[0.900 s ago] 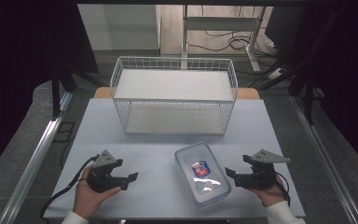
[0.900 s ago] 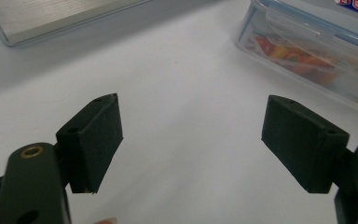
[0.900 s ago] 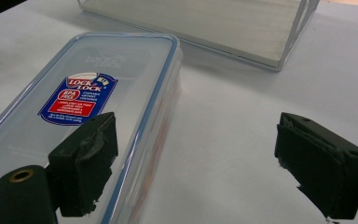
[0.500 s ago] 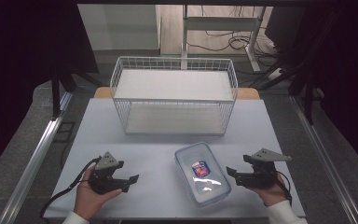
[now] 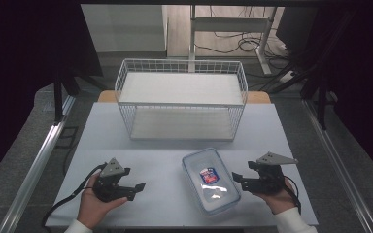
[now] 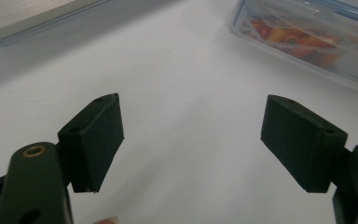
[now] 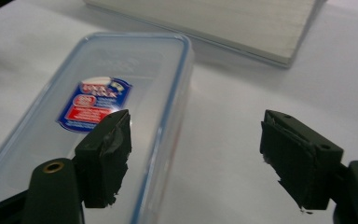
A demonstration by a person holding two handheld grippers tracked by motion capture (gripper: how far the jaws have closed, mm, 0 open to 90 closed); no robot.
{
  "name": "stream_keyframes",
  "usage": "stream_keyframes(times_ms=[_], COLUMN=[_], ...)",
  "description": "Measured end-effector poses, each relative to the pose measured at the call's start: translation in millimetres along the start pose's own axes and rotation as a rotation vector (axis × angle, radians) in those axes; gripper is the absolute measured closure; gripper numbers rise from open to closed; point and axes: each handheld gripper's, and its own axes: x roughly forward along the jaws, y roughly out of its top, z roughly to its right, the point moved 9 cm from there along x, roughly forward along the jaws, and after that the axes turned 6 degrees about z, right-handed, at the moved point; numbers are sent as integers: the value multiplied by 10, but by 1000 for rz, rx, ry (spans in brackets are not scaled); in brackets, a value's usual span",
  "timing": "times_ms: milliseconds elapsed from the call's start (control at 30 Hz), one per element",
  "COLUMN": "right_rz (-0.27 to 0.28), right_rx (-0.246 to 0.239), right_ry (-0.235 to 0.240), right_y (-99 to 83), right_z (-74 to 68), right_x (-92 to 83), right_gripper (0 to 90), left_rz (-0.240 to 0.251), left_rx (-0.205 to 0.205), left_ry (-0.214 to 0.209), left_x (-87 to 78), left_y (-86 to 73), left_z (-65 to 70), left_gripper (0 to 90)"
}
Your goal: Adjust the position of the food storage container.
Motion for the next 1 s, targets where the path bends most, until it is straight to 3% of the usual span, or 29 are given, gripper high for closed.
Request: stream_keyframes(times_ms=[100,267,333,367,433,533,800,900,1000], right_rz=[-3,-23,-27,-44,-58,-105,-199,-237,-288], right_rx=[-6,-59,-60,-69,-94,-129,-186,-213,-264], right_ry=[10,64,73,101,130,224,361,381,363], right_y=[48,121,124,126,116,63,-71,-142,-250], right_z=[-70,-425,-467,-605,-727,-988,-1399,-1523,-1596], right_x=[5,38,47,71,87,114,184,214,261], right_gripper=[268,368,388,440,489,594,877,889,890], left_rz=[-2,-6,-8,-9,-9,-11,-18,-19,-20], left_rx=[-2,-1,-1,-2,-2,-1,8,10,13], left_ry=[0,-5,-9,-9,-7,-4,0,3,1], left_x=[12,30,33,35,34,30,30,24,21], left_y=[-1,-14,-18,-19,-19,-23,-39,-41,-43], left_z=[-2,18,25,28,25,26,30,28,29], left_gripper=[205,206,206,206,206,205,206,205,205])
